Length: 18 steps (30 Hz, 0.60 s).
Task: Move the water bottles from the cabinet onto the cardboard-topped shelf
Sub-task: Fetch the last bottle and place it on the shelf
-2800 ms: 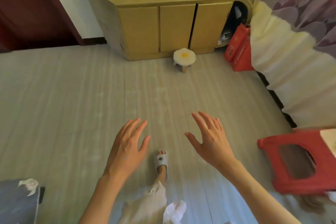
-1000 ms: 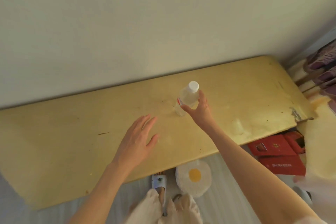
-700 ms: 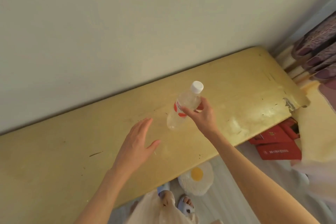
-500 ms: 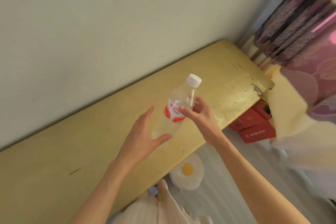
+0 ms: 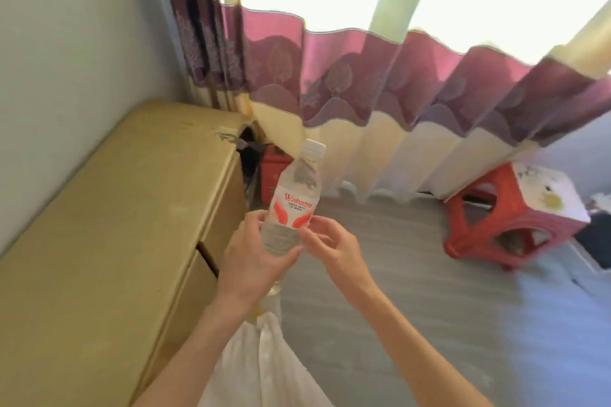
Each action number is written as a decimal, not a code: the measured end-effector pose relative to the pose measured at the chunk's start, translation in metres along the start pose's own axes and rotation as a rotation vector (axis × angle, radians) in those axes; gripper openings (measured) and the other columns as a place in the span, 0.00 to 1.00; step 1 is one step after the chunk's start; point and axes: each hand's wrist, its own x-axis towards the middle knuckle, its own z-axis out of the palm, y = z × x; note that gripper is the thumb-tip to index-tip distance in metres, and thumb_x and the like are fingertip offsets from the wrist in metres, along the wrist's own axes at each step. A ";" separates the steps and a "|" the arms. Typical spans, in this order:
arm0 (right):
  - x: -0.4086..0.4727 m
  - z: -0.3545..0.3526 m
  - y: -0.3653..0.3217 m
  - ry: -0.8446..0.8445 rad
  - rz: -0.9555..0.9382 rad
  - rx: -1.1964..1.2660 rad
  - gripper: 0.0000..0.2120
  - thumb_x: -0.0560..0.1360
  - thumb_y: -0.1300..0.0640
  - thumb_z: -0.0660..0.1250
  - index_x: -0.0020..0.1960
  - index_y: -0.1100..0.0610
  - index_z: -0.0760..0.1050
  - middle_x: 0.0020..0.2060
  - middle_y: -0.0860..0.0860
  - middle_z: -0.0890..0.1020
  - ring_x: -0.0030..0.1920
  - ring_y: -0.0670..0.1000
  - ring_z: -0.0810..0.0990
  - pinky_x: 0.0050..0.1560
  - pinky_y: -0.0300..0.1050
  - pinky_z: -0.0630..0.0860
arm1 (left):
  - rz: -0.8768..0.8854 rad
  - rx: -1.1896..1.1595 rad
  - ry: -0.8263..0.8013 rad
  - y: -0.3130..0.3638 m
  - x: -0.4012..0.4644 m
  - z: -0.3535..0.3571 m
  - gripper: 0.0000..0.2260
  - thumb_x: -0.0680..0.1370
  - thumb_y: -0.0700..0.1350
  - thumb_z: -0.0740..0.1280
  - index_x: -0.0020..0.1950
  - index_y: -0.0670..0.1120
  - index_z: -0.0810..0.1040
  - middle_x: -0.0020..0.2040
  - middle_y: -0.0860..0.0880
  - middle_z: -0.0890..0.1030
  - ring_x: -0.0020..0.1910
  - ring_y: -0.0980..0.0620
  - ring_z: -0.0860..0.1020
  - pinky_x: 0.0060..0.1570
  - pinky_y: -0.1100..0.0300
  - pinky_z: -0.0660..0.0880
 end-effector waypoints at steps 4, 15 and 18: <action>-0.057 -0.115 0.019 0.235 0.023 0.263 0.10 0.71 0.55 0.71 0.50 0.56 0.79 0.44 0.49 0.84 0.45 0.46 0.82 0.48 0.47 0.77 | 0.274 0.026 -0.143 0.070 -0.039 0.102 0.30 0.64 0.55 0.75 0.62 0.50 0.67 0.54 0.50 0.75 0.54 0.51 0.73 0.51 0.54 0.73; -0.221 -0.387 0.084 0.734 -0.007 0.739 0.18 0.70 0.51 0.70 0.56 0.58 0.75 0.50 0.56 0.83 0.50 0.53 0.82 0.46 0.48 0.79 | 0.544 -0.259 -0.906 0.246 -0.130 0.334 0.10 0.73 0.41 0.69 0.49 0.55 0.77 0.44 0.52 0.78 0.40 0.59 0.75 0.40 0.72 0.71; -0.258 -0.446 0.104 0.835 -0.081 0.820 0.26 0.65 0.46 0.74 0.57 0.59 0.74 0.49 0.55 0.83 0.49 0.52 0.82 0.43 0.47 0.79 | 0.487 -0.268 -1.125 0.289 -0.156 0.409 0.11 0.72 0.45 0.70 0.54 0.50 0.76 0.46 0.52 0.80 0.41 0.60 0.76 0.42 0.70 0.73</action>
